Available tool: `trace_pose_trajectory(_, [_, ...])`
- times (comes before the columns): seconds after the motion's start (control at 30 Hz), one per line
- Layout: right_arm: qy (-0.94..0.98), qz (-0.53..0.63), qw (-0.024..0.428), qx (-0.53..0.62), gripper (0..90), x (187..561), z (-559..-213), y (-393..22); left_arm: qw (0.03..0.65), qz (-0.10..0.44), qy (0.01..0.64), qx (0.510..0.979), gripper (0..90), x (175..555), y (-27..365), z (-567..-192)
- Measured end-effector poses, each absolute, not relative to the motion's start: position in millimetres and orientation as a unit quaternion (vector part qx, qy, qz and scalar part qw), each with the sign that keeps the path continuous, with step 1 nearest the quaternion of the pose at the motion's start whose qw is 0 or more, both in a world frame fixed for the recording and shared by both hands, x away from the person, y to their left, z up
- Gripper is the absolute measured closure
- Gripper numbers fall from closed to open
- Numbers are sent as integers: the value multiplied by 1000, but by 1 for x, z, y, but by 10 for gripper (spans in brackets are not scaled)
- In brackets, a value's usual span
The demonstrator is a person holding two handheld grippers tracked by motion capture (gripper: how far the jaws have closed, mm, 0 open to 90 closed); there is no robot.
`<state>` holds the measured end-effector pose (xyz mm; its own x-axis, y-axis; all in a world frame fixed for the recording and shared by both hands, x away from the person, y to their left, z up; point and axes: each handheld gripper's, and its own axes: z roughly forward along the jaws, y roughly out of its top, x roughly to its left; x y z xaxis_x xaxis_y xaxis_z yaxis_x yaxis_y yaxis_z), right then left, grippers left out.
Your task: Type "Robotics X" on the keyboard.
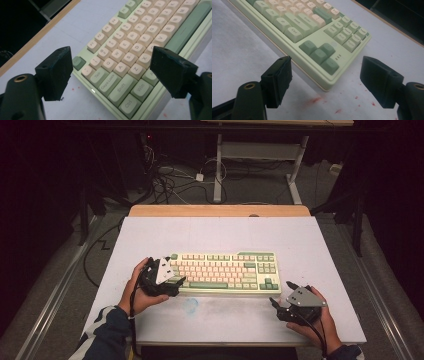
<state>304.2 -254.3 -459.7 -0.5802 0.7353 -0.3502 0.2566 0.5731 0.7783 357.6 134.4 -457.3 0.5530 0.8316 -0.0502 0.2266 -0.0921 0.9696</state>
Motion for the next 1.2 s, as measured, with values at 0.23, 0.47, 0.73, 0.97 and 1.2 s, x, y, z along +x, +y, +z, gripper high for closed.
trace_pose_trajectory(0.23, [818,348,344,302,268,304,-460,-254,544,276,394,687,174,351,146,-466])
trace_pose_trajectory(0.47, [818,348,345,302,268,304,-460,-254,534,272,402,692,174,344,153,-475])
trace_pose_trajectory(0.73, [819,347,344,302,268,304,-460,-254,528,262,415,693,174,340,160,-480])
trace_pose_trajectory(0.97, [818,346,345,303,268,305,-460,-254,523,258,419,696,198,334,163,-485])
trace_pose_trajectory(1.2, [818,346,345,303,268,304,-460,-254,543,227,425,688,476,332,163,-475])
